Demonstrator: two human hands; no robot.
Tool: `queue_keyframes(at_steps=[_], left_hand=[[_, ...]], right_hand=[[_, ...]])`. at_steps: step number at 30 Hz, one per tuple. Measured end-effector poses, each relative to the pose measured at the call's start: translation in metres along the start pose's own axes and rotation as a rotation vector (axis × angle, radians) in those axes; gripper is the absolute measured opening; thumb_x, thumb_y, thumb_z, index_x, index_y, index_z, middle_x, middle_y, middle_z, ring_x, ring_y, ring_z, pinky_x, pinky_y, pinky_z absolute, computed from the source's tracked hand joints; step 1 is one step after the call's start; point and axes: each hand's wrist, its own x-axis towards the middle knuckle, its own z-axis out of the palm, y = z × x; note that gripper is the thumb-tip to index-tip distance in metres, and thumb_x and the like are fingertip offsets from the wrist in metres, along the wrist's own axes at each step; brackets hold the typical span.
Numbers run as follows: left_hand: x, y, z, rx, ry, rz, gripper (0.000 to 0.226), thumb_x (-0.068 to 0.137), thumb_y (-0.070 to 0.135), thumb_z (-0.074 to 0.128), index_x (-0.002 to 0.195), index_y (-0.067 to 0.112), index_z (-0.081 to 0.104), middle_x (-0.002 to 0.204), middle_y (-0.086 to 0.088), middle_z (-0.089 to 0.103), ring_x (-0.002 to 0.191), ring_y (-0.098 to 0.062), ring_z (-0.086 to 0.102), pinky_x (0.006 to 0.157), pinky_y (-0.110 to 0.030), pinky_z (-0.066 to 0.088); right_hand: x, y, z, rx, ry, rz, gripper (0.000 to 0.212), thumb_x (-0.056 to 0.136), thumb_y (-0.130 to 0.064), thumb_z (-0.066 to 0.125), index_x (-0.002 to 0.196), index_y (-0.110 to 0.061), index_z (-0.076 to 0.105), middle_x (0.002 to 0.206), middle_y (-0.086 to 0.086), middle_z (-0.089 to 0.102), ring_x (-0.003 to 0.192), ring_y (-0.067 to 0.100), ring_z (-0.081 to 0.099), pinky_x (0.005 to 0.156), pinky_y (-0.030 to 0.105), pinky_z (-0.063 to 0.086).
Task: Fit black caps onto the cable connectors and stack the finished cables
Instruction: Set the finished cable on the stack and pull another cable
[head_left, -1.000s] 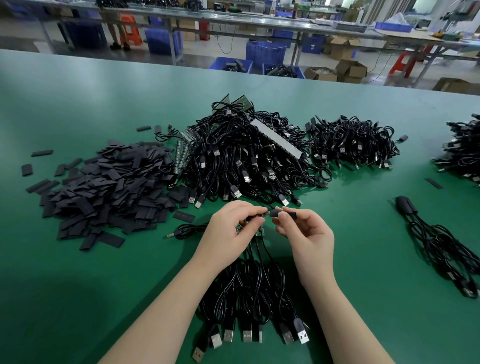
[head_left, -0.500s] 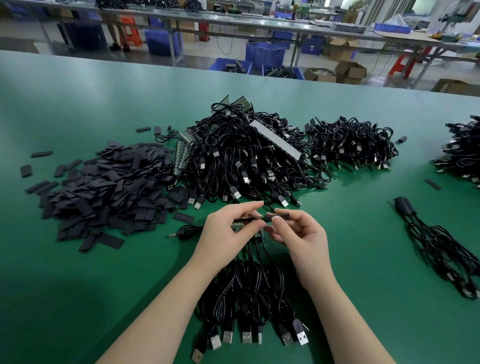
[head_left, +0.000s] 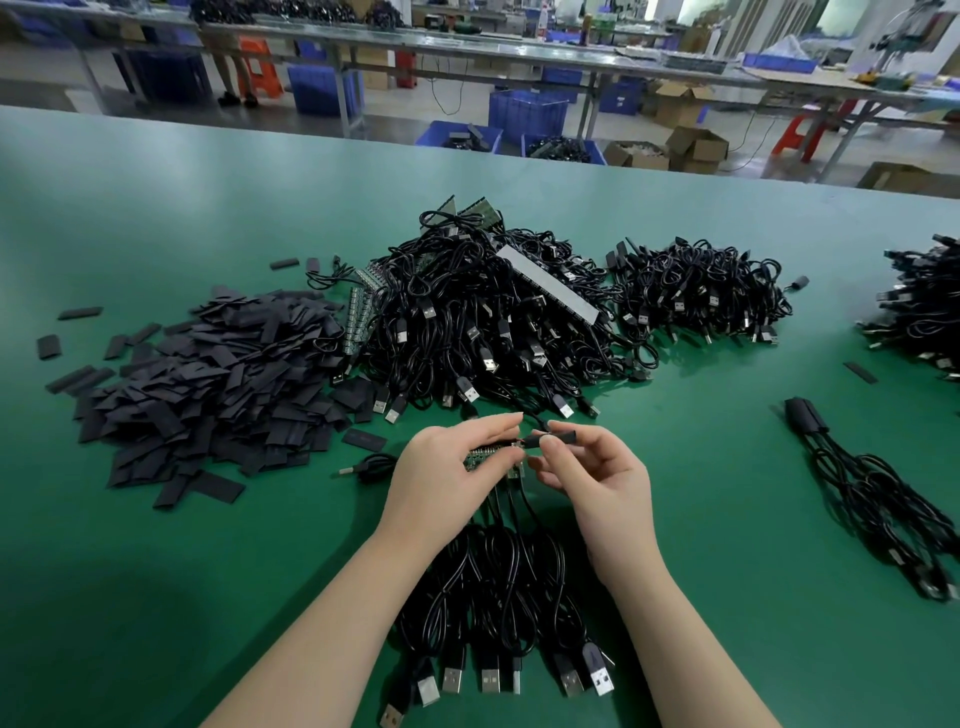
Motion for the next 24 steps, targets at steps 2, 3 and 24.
queue_keyframes(at_steps=[2,3,24], left_hand=[[0.0001,-0.0001,-0.0003,0.072,0.06,0.007,0.023,0.083,0.04,0.072,0.106,0.037,0.074,0.095,0.029,0.069,0.097,0.006,0.063,0.089,-0.023,0.05],[-0.0002,0.0001,-0.0006,0.099,0.083,0.024,0.021,0.082,0.041,0.072,0.101,0.034,0.076,0.093,0.026,0.07,0.094,0.005,0.063,0.086,-0.021,0.05],[-0.0026,0.0031,0.0023,0.237,0.06,0.26,0.019,0.087,0.028,0.066,0.102,0.025,0.077,0.085,0.014,0.074,0.081,-0.003,0.068,0.077,-0.034,0.05]], right_hand=[[-0.0003,0.0,0.0007,0.003,0.0,-0.006,0.015,0.085,-0.01,0.074,0.086,-0.025,0.076,0.086,0.008,0.076,0.081,0.021,0.075,0.068,0.02,0.056],[-0.0003,-0.0002,0.0009,0.004,0.004,-0.008,0.014,0.085,-0.011,0.074,0.086,-0.024,0.076,0.085,0.008,0.076,0.08,0.021,0.075,0.068,0.019,0.056],[-0.0032,0.0025,0.0036,0.033,0.044,-0.011,0.014,0.084,-0.006,0.075,0.089,-0.019,0.076,0.077,0.004,0.073,0.074,0.013,0.071,0.069,0.019,0.056]])
